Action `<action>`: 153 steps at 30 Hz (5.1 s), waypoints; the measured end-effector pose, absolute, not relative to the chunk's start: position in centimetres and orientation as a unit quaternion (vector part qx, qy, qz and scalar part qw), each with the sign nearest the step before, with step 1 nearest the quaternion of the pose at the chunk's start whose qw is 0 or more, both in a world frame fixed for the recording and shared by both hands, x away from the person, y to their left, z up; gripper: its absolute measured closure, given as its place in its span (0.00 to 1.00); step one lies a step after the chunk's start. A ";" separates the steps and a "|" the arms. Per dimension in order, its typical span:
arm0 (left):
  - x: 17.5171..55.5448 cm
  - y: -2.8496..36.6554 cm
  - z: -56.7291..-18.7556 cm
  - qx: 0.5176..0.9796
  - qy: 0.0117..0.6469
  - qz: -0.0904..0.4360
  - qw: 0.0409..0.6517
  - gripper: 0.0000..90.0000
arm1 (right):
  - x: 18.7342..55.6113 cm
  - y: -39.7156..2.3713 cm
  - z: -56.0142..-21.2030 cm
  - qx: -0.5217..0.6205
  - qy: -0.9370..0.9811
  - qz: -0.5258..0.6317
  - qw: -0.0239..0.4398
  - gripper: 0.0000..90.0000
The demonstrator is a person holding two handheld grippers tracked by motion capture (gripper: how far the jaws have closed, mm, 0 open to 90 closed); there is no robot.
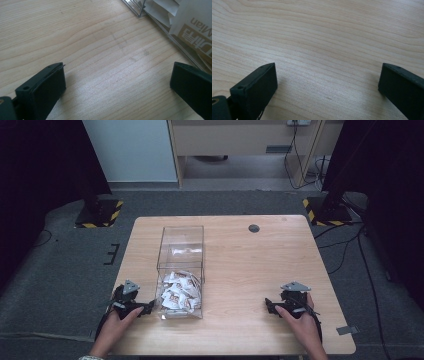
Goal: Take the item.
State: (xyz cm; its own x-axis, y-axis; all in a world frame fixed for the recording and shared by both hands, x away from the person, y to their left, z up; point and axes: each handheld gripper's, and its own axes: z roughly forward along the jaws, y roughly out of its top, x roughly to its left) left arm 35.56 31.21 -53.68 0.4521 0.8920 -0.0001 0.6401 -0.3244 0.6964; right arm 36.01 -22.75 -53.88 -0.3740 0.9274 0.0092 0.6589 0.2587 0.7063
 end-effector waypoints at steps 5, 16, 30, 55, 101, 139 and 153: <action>35.6 31.2 -53.7 0.789 0.486 0.197 0.320 0.00 | 36.0 -22.8 -53.9 0.518 0.765 0.319 0.210 0.03; 35.6 31.2 -53.7 0.789 0.486 0.197 0.320 0.00 | 35.9 -23.0 -53.1 0.509 0.765 0.329 0.217 0.09; 35.6 31.2 -53.7 0.789 0.485 0.197 0.320 0.00 | 35.2 -21.4 -51.4 0.483 0.779 0.330 0.226 0.14; 35.6 31.2 -53.7 0.789 0.485 0.197 0.320 0.00 | 34.8 -17.5 -50.7 0.444 0.811 0.333 0.186 0.12; 35.5 31.2 -53.7 0.789 0.486 0.197 0.320 0.00 | 37.0 -9.7 -44.8 0.374 0.851 0.319 0.182 0.18; 35.5 31.2 -53.7 0.789 0.486 0.197 0.320 0.00 | 37.4 -3.9 -39.9 0.308 0.873 0.340 0.163 0.38; 35.5 31.2 -53.7 0.789 0.486 0.197 0.320 0.00 | 37.1 -2.0 -38.6 0.283 0.875 0.365 0.145 0.49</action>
